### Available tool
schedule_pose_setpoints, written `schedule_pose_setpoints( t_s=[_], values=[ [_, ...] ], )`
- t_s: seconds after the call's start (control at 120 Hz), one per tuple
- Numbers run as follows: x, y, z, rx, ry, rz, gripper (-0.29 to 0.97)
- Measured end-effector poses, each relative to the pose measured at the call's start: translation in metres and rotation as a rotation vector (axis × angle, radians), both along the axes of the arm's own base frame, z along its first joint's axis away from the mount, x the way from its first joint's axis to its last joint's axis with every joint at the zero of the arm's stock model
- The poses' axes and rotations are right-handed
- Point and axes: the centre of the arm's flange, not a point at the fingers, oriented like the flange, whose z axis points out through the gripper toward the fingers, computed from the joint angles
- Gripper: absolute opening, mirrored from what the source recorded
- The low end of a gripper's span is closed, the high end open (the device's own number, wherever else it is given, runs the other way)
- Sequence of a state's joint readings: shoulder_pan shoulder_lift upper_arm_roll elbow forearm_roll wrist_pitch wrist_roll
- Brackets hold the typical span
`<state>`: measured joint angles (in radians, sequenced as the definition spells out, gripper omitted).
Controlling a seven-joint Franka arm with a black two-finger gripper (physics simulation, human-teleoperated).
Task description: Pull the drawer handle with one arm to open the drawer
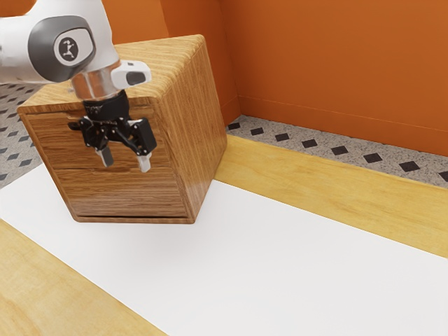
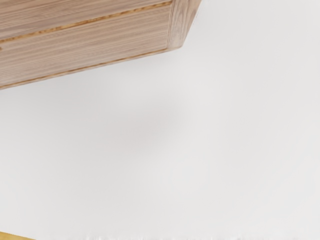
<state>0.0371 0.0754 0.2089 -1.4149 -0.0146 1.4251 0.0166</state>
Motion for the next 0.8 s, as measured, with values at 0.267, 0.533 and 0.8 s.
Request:
schedule_pose_setpoints(
  t_s=[0.267,0.533,0.8],
  values=[
    [-0.038,-0.032,0.078,-0.026,-0.143,-0.028,0.68],
    [-0.092,-0.014,0.152,-0.012,-0.331,0.471,0.68],
    [-0.117,0.013,0.131,-0.047,-0.370,0.887,0.68]
  ],
)
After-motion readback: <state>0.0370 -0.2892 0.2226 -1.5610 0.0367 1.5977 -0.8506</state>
